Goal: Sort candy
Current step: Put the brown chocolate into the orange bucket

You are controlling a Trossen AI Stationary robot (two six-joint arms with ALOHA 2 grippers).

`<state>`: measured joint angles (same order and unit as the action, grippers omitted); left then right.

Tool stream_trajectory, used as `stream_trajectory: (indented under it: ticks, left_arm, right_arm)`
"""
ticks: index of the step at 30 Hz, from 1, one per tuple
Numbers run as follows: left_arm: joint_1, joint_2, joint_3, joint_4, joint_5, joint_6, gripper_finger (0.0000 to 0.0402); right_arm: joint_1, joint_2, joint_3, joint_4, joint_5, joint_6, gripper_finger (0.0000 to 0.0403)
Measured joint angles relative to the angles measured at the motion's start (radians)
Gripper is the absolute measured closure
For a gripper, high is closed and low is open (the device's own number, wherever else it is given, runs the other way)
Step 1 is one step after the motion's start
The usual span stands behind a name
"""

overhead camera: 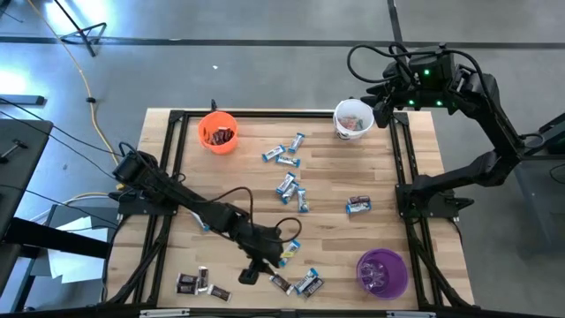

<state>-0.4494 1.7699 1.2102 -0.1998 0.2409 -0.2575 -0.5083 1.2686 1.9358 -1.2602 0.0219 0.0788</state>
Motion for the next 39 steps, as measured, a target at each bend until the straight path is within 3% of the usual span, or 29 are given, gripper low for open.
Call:
stream_trajectory:
  ticks: [10,21,39]
  left_arm:
    - [0.011,0.109,0.002,0.065,-0.005,-0.015,0.03]
    - [0.01,0.246,0.089,0.065,0.021,-0.029,0.03]
    - [-0.007,0.297,0.089,0.044,0.019,-0.055,0.03]
  right_arm:
    - [0.0,0.0,0.0,0.0,0.0,0.0,0.0253]
    - [0.0,0.0,0.0,0.0,0.0,0.0,0.0253]
    - [0.0,0.0,0.0,0.0,0.0,0.0,0.0253]
